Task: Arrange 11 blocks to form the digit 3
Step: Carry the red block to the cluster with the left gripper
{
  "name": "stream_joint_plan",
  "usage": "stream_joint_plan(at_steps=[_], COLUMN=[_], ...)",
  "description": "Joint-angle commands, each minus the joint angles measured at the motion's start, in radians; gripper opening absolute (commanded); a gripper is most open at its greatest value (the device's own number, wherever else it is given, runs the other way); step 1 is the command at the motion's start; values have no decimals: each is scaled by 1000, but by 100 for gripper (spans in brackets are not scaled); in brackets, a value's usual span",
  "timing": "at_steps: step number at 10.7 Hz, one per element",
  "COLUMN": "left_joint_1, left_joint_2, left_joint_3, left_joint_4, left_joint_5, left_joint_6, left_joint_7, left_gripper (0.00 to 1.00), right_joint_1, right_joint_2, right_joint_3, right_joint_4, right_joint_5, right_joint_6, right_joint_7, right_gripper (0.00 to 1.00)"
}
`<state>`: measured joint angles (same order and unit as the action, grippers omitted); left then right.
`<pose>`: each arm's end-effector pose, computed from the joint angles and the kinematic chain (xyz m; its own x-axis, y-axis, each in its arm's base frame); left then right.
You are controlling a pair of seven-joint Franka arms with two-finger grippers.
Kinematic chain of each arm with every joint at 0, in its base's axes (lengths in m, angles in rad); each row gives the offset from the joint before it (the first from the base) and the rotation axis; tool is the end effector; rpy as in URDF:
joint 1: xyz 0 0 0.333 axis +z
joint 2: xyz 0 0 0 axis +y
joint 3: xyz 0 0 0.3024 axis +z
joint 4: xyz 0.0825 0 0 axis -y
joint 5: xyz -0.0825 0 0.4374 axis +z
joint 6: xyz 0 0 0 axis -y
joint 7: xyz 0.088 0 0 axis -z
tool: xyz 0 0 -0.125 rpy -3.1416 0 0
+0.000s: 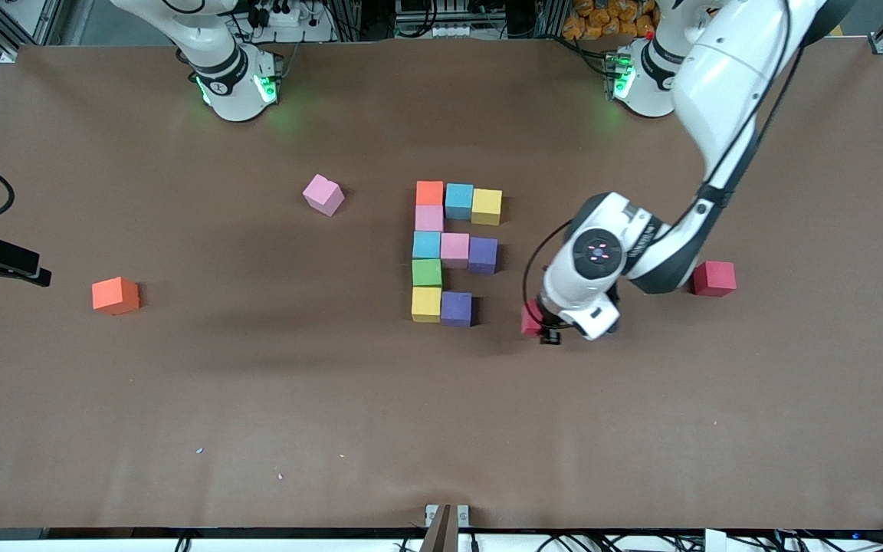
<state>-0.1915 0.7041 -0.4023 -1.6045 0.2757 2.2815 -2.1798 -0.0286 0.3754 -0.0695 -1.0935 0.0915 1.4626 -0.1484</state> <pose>0.6250 -0.3786 0.1826 0.0712 0.9958 -0.0573 0.9975 -0.0708 0.0087 0.7000 -0.0467 0.5858 0.9979 0.0645 0.0045 0.0647 -0.9958 -0.0656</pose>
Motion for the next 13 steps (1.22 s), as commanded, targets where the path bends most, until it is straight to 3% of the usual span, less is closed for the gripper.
stream_joint_plan(at_steps=[1,4,13], left_joint_1=[-63,-147,-189], left_joint_2=[92,129,149], left_joint_3=[16,77,80], left_joint_4=[109,144,155], left_joint_5=[-15,-19,-21], left_joint_6=[-25,-25,-25], left_joint_7=[-41,-67,-115], left_gripper=[15,15,16], right_joint_1=[-17,-16,-14], right_joint_2=[-18,-21,-21], right_joint_3=[8,8,10], right_joint_4=[-12,-12,-12], right_joint_5=[5,8,7], right_joint_6=[-8,-10,-22], right_joint_7=[-2,0,0], right_gripper=[100,100,100])
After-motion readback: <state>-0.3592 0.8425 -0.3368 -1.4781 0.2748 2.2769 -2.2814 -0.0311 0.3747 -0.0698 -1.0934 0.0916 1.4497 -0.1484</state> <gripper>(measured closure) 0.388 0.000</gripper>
